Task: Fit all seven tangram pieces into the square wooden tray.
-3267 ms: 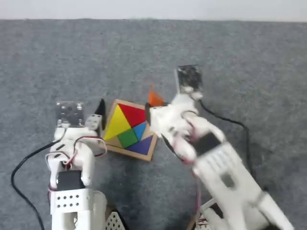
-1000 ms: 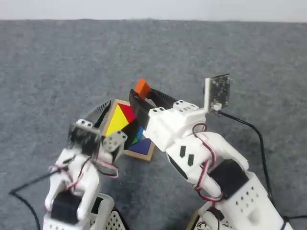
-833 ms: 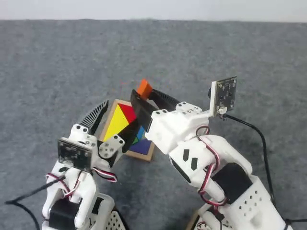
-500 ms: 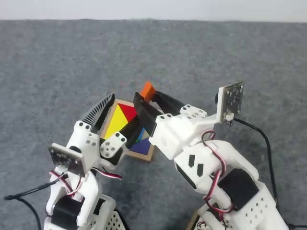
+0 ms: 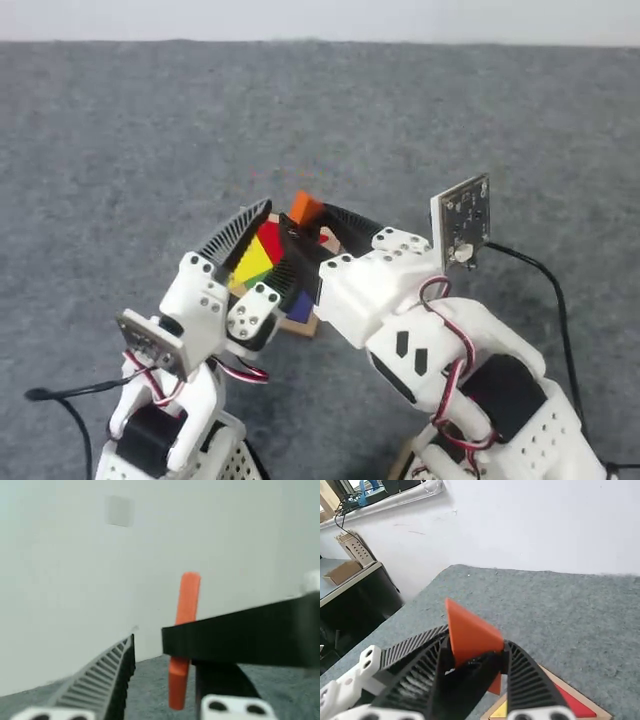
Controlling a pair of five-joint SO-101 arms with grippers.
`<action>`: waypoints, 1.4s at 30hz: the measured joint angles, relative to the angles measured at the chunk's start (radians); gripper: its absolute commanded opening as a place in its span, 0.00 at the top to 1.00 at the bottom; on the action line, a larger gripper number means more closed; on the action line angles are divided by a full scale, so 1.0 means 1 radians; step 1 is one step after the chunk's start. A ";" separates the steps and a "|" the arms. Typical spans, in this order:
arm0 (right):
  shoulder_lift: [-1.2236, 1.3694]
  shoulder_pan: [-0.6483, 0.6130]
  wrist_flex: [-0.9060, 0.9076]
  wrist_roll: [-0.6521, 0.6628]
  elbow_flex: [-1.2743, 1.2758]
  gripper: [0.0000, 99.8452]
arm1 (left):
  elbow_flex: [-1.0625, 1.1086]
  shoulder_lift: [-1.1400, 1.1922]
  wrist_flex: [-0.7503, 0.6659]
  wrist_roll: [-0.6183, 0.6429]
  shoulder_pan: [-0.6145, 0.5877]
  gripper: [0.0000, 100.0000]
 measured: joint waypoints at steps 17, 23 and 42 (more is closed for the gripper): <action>0.006 0.003 0.002 0.017 0.003 0.96 | -0.005 -0.002 0.080 -0.006 0.028 0.99; -0.034 0.025 0.002 0.020 -0.006 0.83 | 0.011 0.002 0.112 -0.124 -0.018 0.99; -0.026 0.568 0.043 0.025 -0.015 0.83 | 0.069 0.146 0.187 -0.617 -0.066 0.99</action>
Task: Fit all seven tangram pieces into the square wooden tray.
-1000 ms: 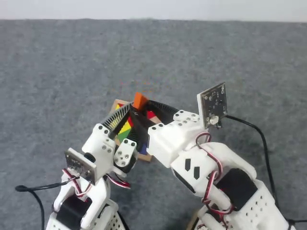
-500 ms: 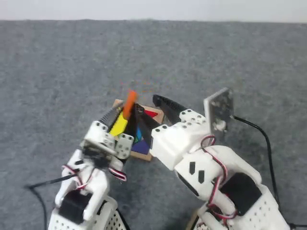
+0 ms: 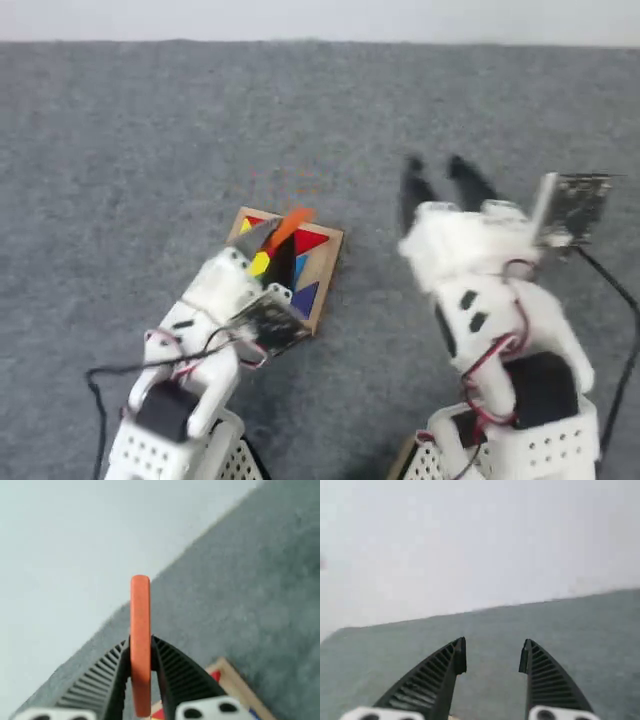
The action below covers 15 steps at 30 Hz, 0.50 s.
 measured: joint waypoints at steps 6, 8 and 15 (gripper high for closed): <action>0.003 0.132 0.173 0.052 0.000 0.83 | -0.123 0.407 -0.064 -0.152 -0.017 0.99; 0.002 0.157 0.195 0.084 0.008 0.83 | -0.198 0.568 -0.072 -0.178 -0.017 0.99; 0.000 0.190 0.172 0.106 0.095 0.83 | -0.371 1.106 -0.083 -0.336 0.008 0.99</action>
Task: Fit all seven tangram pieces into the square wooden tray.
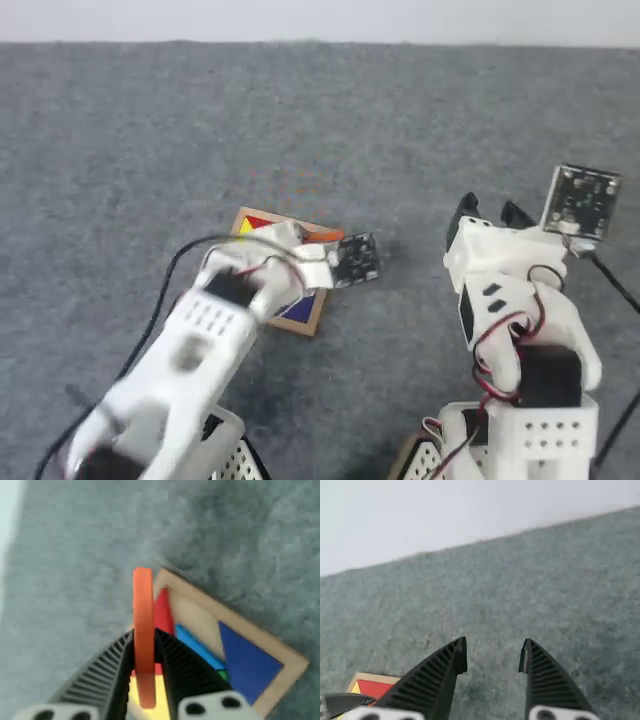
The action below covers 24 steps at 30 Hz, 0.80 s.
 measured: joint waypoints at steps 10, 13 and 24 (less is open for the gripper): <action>0.005 -0.002 -0.006 0.003 0.002 0.83 | -0.153 0.301 0.046 0.044 0.000 0.99; 0.005 -0.003 -0.006 0.003 0.002 0.83 | -0.153 0.301 0.061 0.041 -0.005 0.99; 0.005 -0.040 -0.054 0.003 0.066 0.83 | -0.245 0.396 0.071 -0.176 -0.092 0.99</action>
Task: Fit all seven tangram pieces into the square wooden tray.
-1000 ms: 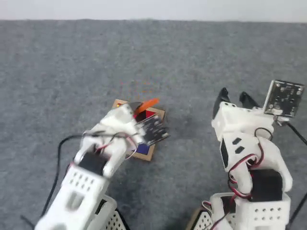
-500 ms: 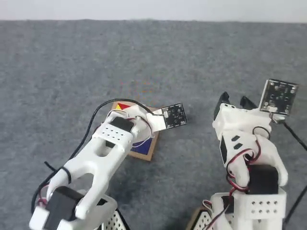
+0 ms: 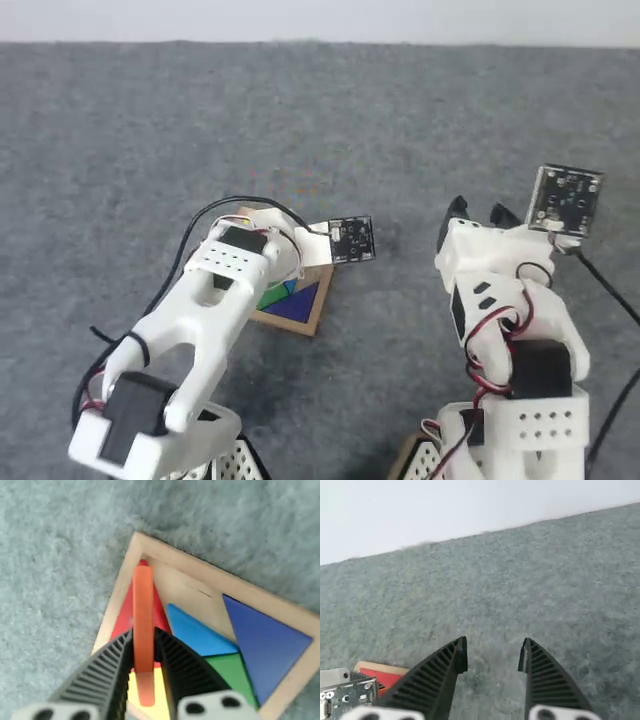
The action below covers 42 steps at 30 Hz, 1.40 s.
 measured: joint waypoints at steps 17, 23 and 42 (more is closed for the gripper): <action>0.000 -0.008 -0.026 0.000 0.009 0.83 | 0.043 0.002 -0.132 0.218 0.029 0.98; 0.000 -0.008 -0.026 0.000 0.009 0.83 | 0.060 0.002 -0.138 0.229 0.005 0.96; 0.000 -0.008 -0.026 0.000 0.009 0.83 | 0.103 0.040 -0.209 0.235 -0.015 0.87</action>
